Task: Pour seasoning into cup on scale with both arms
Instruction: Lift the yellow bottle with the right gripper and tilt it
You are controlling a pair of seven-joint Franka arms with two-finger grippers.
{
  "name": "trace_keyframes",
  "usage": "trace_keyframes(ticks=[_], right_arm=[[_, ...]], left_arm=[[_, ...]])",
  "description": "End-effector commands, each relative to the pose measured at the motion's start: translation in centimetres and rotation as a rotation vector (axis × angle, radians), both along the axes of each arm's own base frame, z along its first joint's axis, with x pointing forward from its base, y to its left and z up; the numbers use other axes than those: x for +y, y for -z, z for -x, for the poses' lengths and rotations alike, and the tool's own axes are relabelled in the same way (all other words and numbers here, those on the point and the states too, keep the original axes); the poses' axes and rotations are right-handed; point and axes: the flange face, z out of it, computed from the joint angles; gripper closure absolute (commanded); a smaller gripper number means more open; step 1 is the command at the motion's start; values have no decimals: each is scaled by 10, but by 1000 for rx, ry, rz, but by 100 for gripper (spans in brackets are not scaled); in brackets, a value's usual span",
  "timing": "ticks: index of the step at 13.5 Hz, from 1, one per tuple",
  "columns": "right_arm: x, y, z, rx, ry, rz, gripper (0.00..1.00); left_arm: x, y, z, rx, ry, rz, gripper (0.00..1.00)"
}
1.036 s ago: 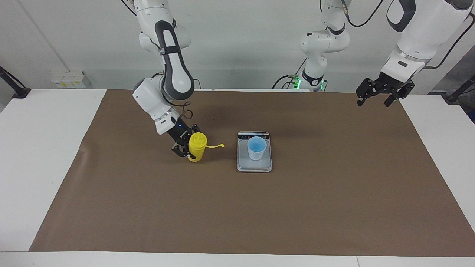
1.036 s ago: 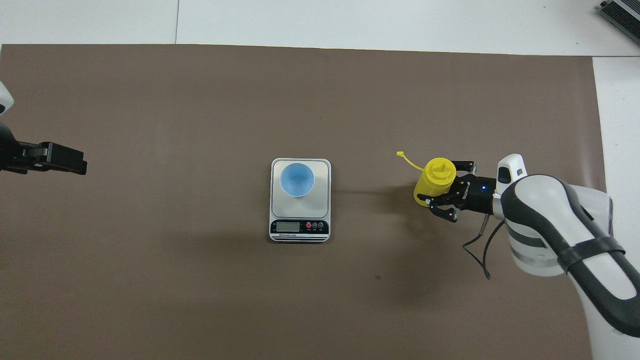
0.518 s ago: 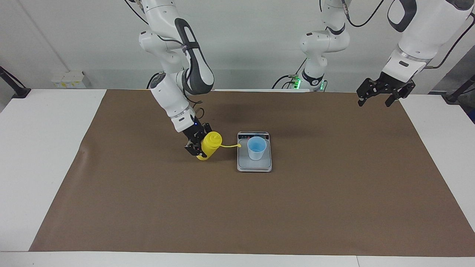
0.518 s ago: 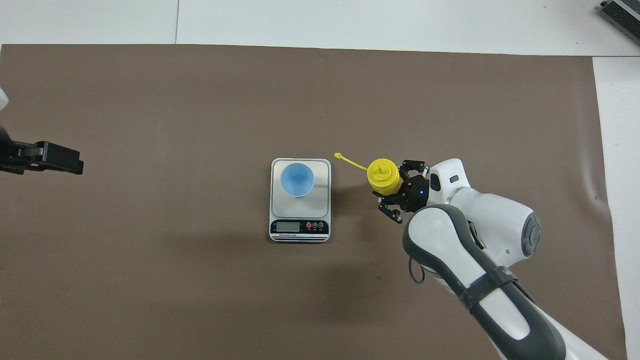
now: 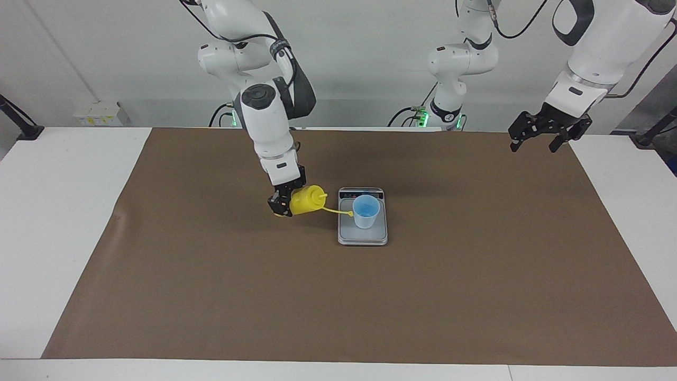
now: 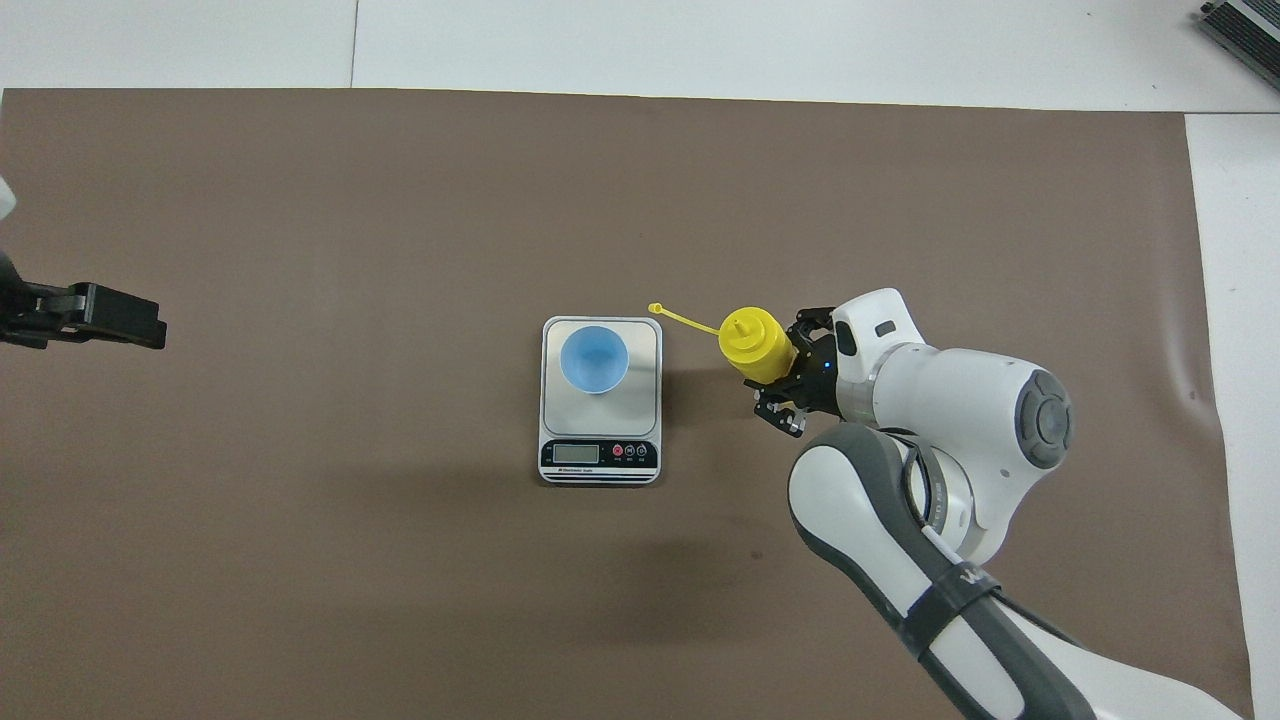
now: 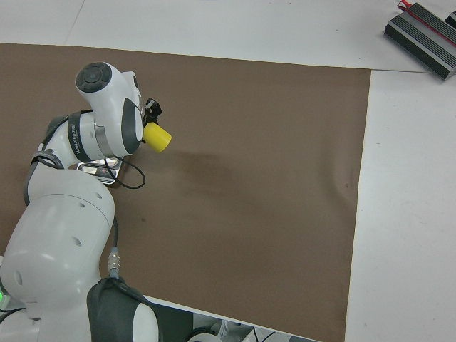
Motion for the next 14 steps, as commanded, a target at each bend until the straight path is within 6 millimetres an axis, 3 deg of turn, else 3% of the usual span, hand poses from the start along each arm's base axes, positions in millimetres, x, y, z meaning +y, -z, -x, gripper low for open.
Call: trace_keyframes(ticks=[1, 4, 7, 10, 14], right_arm=[[16, -1, -3, 22, -39, 100, 100], [41, -2, -1, 32, -61, 249, 100], [42, -7, 0, 20, -74, 382, 100], [50, -30, -6, -1, -31, 437, 100], [56, -18, -6, 0, -53, 480, 100]], left_arm=[[3, -1, 4, 7, 1, -8, 0], [3, -1, 4, 7, 1, -8, 0], [3, -1, 4, 7, 1, -8, 0], [3, -1, 4, 7, 1, -8, 0], [3, -1, 4, 7, 1, -8, 0]])
